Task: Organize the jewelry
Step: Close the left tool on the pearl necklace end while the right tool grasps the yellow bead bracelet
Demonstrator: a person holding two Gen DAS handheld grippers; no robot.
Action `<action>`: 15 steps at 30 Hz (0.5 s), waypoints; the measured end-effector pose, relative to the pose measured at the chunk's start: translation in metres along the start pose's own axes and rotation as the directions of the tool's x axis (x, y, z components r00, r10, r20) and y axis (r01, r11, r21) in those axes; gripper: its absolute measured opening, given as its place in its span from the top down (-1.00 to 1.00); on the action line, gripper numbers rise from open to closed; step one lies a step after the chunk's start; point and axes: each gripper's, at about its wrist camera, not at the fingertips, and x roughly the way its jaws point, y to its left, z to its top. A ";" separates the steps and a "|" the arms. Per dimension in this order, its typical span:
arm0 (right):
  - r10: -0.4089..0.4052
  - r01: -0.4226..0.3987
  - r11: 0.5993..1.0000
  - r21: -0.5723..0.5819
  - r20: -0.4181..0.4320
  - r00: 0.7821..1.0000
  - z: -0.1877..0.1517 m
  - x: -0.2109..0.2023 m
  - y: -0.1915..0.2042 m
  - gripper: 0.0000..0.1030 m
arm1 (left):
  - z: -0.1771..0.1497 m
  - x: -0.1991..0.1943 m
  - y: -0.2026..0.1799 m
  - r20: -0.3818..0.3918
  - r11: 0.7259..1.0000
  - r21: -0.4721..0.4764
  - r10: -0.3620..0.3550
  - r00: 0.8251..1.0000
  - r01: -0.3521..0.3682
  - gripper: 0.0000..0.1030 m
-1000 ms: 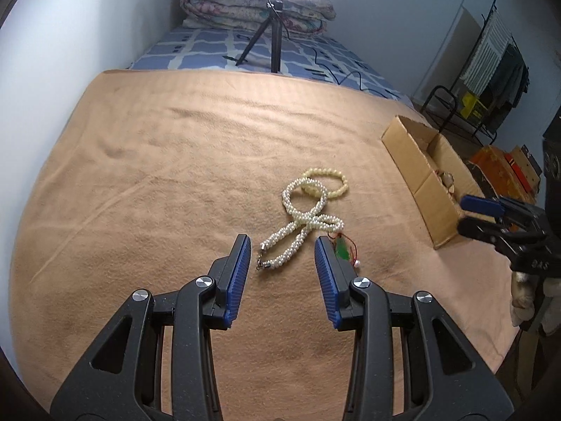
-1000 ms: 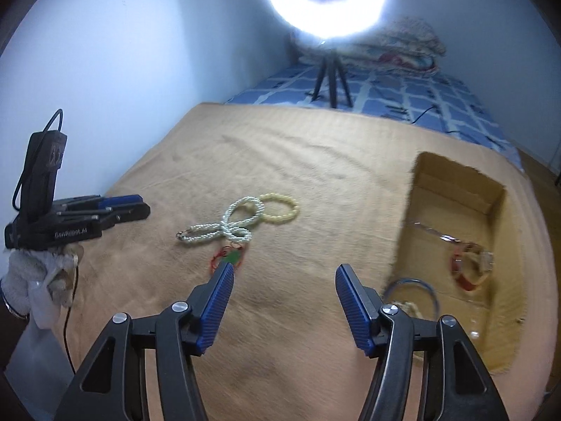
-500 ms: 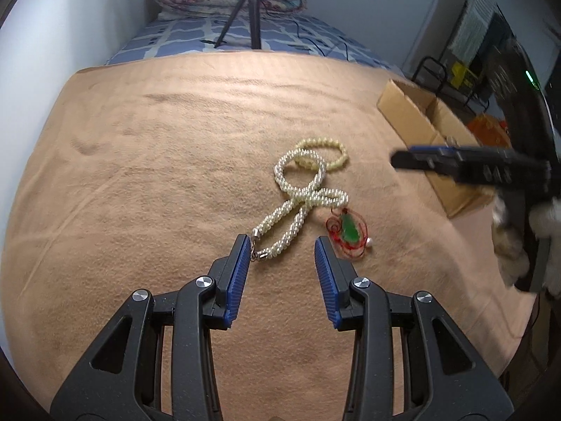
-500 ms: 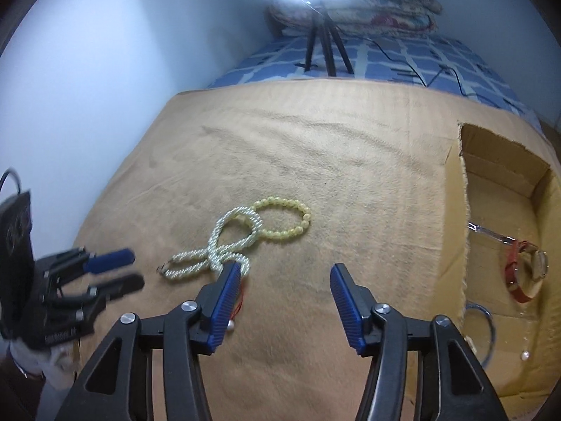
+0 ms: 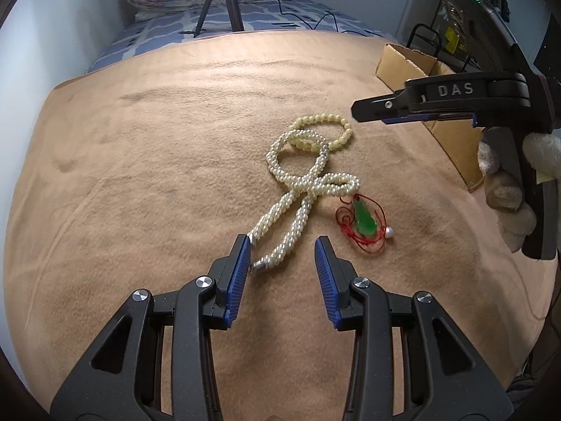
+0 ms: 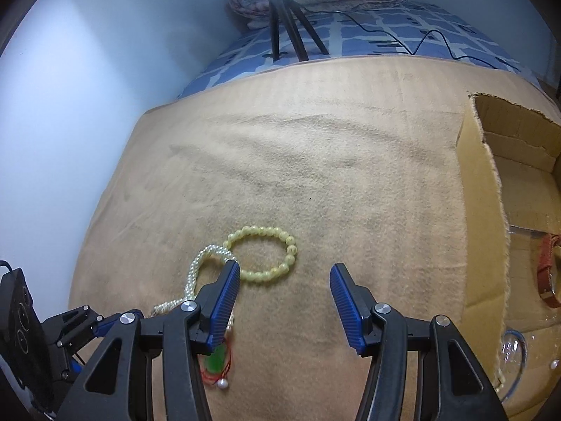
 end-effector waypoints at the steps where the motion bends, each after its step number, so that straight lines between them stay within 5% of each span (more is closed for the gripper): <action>1: -0.002 0.002 1.000 0.002 -0.003 1.000 0.001 0.002 0.000 -0.09 | 0.002 0.003 -0.001 -0.006 1.000 0.006 0.005 1.000 -0.005 0.26; 9: -0.018 0.020 0.998 0.067 -0.032 0.999 0.010 0.028 -0.009 -0.10 | 0.014 0.026 -0.005 -0.053 0.996 0.067 0.057 0.997 -0.053 0.26; 15: -0.085 0.085 0.996 -0.010 -0.038 0.996 0.016 0.038 0.003 0.05 | 0.018 0.038 -0.007 -0.076 0.992 0.111 0.065 0.995 -0.057 0.26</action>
